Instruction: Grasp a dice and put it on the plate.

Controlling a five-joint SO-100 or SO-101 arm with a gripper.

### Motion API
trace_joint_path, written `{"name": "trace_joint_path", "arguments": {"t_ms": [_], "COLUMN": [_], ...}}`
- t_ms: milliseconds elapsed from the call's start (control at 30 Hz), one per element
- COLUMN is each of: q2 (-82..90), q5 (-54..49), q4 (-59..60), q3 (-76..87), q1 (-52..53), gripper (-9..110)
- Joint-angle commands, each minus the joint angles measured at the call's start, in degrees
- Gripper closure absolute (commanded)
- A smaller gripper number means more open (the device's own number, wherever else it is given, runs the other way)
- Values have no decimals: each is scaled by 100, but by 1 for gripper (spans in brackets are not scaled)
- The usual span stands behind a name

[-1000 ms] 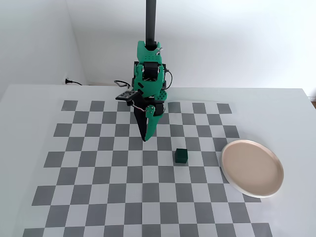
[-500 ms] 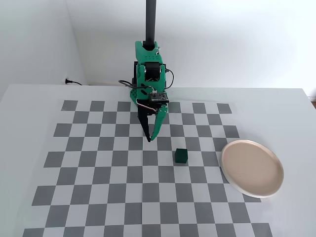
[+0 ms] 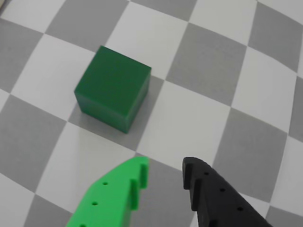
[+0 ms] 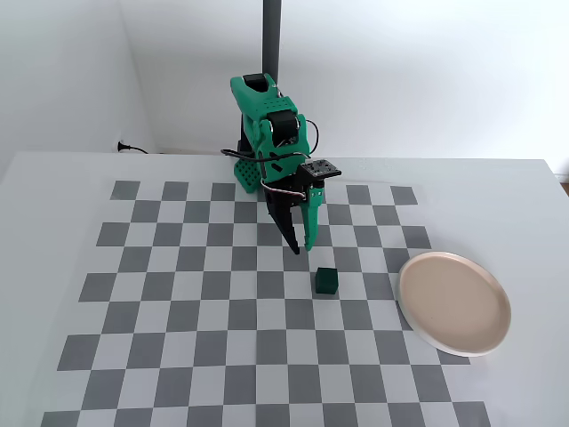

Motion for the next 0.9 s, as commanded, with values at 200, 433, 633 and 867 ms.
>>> {"name": "trace_joint_path", "arguments": {"t_ms": [200, 433, 633, 867], "q2": [-1257, -3718, -4518, -5766], "q5": [132, 404, 387, 413], "q4": [-800, -1310, -1705, -1916], "q3": [-993, -2417, -2716, -3322], "q1": [-299, -237, -325, -352], "gripper": [90, 88, 84, 83]}}
